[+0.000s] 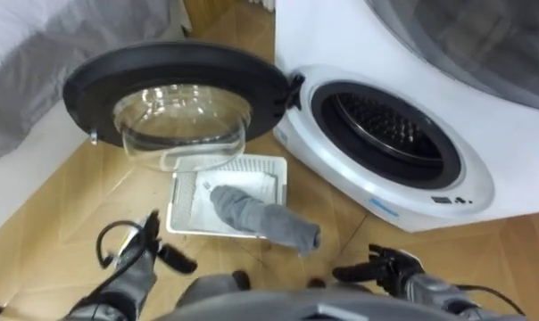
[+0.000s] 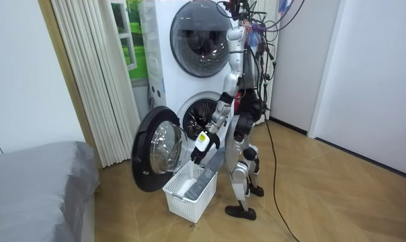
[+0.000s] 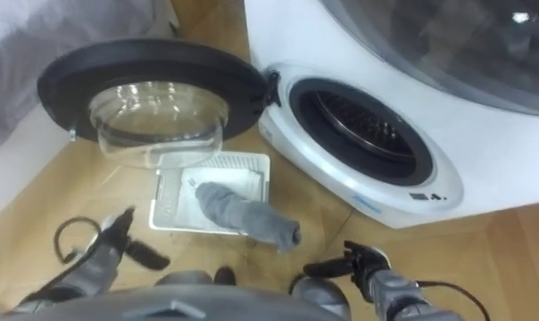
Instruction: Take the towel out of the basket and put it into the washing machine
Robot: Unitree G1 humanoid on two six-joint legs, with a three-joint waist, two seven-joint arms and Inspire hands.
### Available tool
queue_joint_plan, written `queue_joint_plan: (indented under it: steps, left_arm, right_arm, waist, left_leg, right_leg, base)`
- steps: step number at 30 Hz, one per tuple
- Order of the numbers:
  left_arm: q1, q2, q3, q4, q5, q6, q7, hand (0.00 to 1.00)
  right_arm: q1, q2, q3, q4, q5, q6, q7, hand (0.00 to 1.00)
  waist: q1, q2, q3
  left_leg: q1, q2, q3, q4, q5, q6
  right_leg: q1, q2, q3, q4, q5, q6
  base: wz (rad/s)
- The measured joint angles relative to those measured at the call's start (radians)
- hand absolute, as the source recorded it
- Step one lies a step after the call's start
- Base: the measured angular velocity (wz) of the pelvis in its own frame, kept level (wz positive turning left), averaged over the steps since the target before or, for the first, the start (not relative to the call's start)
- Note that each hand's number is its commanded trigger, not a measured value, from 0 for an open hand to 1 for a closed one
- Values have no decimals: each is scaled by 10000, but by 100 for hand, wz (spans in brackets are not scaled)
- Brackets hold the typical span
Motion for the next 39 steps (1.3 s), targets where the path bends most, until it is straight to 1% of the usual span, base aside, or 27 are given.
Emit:
queue_joint_plan:
  steps: [1,2,3,5,6,7,8,10,12,13,14,15,16,18,19,20,21,23,25,27,28,30,32,33,35,37,39]
  left_arm:
    - [-164,-28,-78,141,1,-70,43,0]
    - [-488,-99,-171,412,58,-158,96,0]
    - [-810,-214,-182,726,133,-292,176,0]
    - [-1206,-377,-224,975,313,-368,331,0]
    - [-1475,-411,-430,1062,375,-370,363,0]
    - [-1625,-416,-562,1109,378,-369,368,0]
    - [-1918,-431,-721,1165,399,-371,384,0]
    - [-2246,-448,-979,1168,415,-383,529,0]
    - [-2610,-470,-1098,1163,416,-501,599,0]
    - [-2693,-449,-1176,1161,416,-505,613,0]
    - [-2886,-398,-1372,1150,416,-510,675,0]
    - [-3126,-377,-1456,1143,479,-514,743,0]
    - [-3246,-375,-1479,1143,504,-520,771,0]
    - [-3686,-336,-1792,1107,745,-608,1039,0]
    - [-3903,-284,-1970,1094,765,-675,1128,0]
    - [-4022,-282,-2082,1094,769,-678,1166,0]
    - [-4232,-289,-2235,1090,771,-688,1266,0]
    - [-4499,-295,-2377,1094,768,-706,1454,0]
    - [-4706,-241,-2526,1103,772,-706,1549,0]
    - [-4880,-223,-2706,1000,877,-741,1695,0]
    - [-4903,-200,-2748,927,914,-752,1762,0]
    - [-5119,-164,-3030,883,1090,-840,1942,0]
    - [-5211,-172,-3175,728,1181,-873,2077,0]
    - [-5234,-166,-3326,593,1193,-880,2143,0]
    - [-5292,-148,-3529,492,1198,-912,2264,0]
    - [-5362,-111,-3796,386,1223,-960,2308,0]
    - [-5499,-159,-4116,366,1402,-1041,2443,0]
  right_arm:
    - [-129,28,51,-1,-105,-25,-22,0]
    - [-397,107,81,8,-439,-96,-71,0]
    - [-626,165,85,44,-788,-245,-140,0]
    - [-910,250,92,55,-894,-343,-366,0]
    - [-1144,319,160,49,-906,-346,-538,0]
    - [-1275,347,216,44,-931,-347,-638,0]
    - [-1558,406,284,24,-984,-365,-783,0]
    - [-1903,521,285,-44,-1168,-409,-943,0]
    - [-2154,559,339,-297,-1644,-481,-1122,0]
    - [-2187,565,354,-350,-1694,-528,-1163,0]
    - [-2357,567,412,-475,-1698,-584,-1227,0]
    - [-2486,555,546,-604,-1683,-582,-1305,0]
    - [-2540,547,638,-686,-1683,-581,-1332,0]
    - [-2696,515,960,-1104,-1665,-583,-1497,0]
    - [-2805,527,1104,-1249,-1701,-588,-1521,0]
    - [-2841,533,1167,-1313,-1699,-588,-1530,0]
    - [-2852,542,1283,-1497,-1697,-580,-1552,0]
    - [-2926,575,1494,-1663,-1657,-576,-1584,0]
    - [-2948,559,1689,-1913,-1560,-554,-1597,0]
    - [-3007,539,1878,-2197,-1460,-557,-1616,0]
    - [-3020,527,1954,-2300,-1449,-566,-1616,0]
    - [-3221,523,2239,-2357,-1390,-586,-1584,0]
    - [-3274,531,2260,-2434,-1383,-590,-1461,0]
    - [-3320,534,2303,-2482,-1380,-595,-1373,0]
    - [-3380,515,2541,-2641,-1211,-617,-1263,0]
    - [-3461,528,2730,-2675,-1015,-793,-1202,0]
    - [-3616,500,2741,-2692,-845,-1000,-1176,0]
  waist:
    - [-27,-12,38]
    - [-46,-37,82]
    - [-98,-40,92]
    - [-78,-57,137]
    - [-95,-69,224]
    - [-117,-76,286]
    - [-139,-70,403]
    - [-176,-82,429]
    - [-225,-115,501]
    - [-256,-123,507]
    - [-326,-139,554]
    - [-338,-178,646]
    - [-332,-188,674]
    - [-340,-250,729]
    - [-377,-257,756]
    - [-397,-253,763]
    - [-456,-259,793]
    - [-562,-266,837]
    - [-655,-275,844]
    - [-698,-268,850]
    - [-697,-267,850]
    - [-789,-266,849]
    - [-799,-264,845]
    - [-784,-258,842]
    - [-845,-257,838]
    - [-955,-254,835]
    - [-1049,-254,826]
  left_leg:
    - [-83,-2,31,1,10,9]
    - [-311,2,110,33,31,24]
    - [-601,1,89,123,46,44]
    - [-1011,25,91,264,50,51]
    - [-1301,57,89,416,50,52]
    - [-1460,68,80,496,50,52]
    - [-1773,95,93,634,50,52]
    - [-2338,129,100,861,51,53]
    - [-2955,144,105,1136,52,55]
    - [-3120,149,107,1235,52,55]
    - [-3512,154,101,1455,51,55]
    - [-3908,174,120,1752,49,57]
    - [-4111,190,141,1895,48,57]
    - [-4924,208,205,2305,47,59]
    - [-5326,221,218,2506,45,62]
    - [-5549,235,222,2631,44,64]
    - [-5957,261,233,2954,34,77]
    - [-6574,325,232,3492,-23,153]
    - [-7136,363,206,3994,-149,195]
    - [-7955,466,197,4836,-455,209]
    - [-8190,486,190,5036,-508,207]
    - [-8989,516,151,5783,-622,164]
    - [-9417,574,157,6084,-628,134]
    - [-9640,674,182,6277,-627,132]
    - [-9933,690,140,6498,-618,118]
    - [-10204,676,147,6689,-613,109]
    - [-10502,694,170,6908,-612,105]
  right_leg:
    - [-121,-8,32,39,0,1]
    - [-420,-22,101,131,0,0]
    - [-739,-43,108,276,0,0]
    - [-1209,-55,103,544,0,0]
    - [-1542,-63,86,775,-1,0]
    - [-1716,-66,79,899,-2,0]
    - [-2071,-66,93,1132,-2,-1]
    - [-2725,-86,107,1538,-5,-4]
    - [-3426,-130,120,1965,-27,-38]
    - [-3581,-133,125,2024,-28,-39]
    - [-3948,-151,146,2218,-46,-70]
    - [-4327,-166,201,2468,-52,-78]
    - [-4523,-166,255,2567,-52,-79]
    - [-5408,-174,500,3016,-53,-81]
    - [-5806,-188,524,3162,-56,-87]
    - [-5986,-191,525,3225,-72,-112]
    - [-6360,-209,567,3473,-128,-189]
    - [-6988,-204,670,4027,-187,-226]
    - [-7528,-190,784,4459,-387,-289]
    - [-8426,-154,927,5374,-621,-392]
    - [-8660,-145,943,5593,-679,-430]
    - [-9529,-160,1065,6391,-852,-468]
    - [-9986,-140,1128,6701,-846,-468]
    - [-10220,-81,1139,6829,-826,-450]
    - [-10526,-48,1131,7025,-783,-494]
    - [-10834,-75,1128,7274,-787,-525]
    - [-11143,-69,1133,7517,-748,-666]
  base:
    - [-17]
    - [-14]
    - [-11]
    - [-4]
    - [0]
    - [0]
    - [0]
    - [-2]
    - [-3]
    - [0]
    - [0]
    - [0]
    - [-9]
    - [-14]
    - [-11]
    - [-5]
    - [0]
    - [-2]
    - [-7]
    - [-15]
    - [-11]
    - [0]
    - [-7]
    - [-19]
    - [-14]
    - [-2]
    - [0]
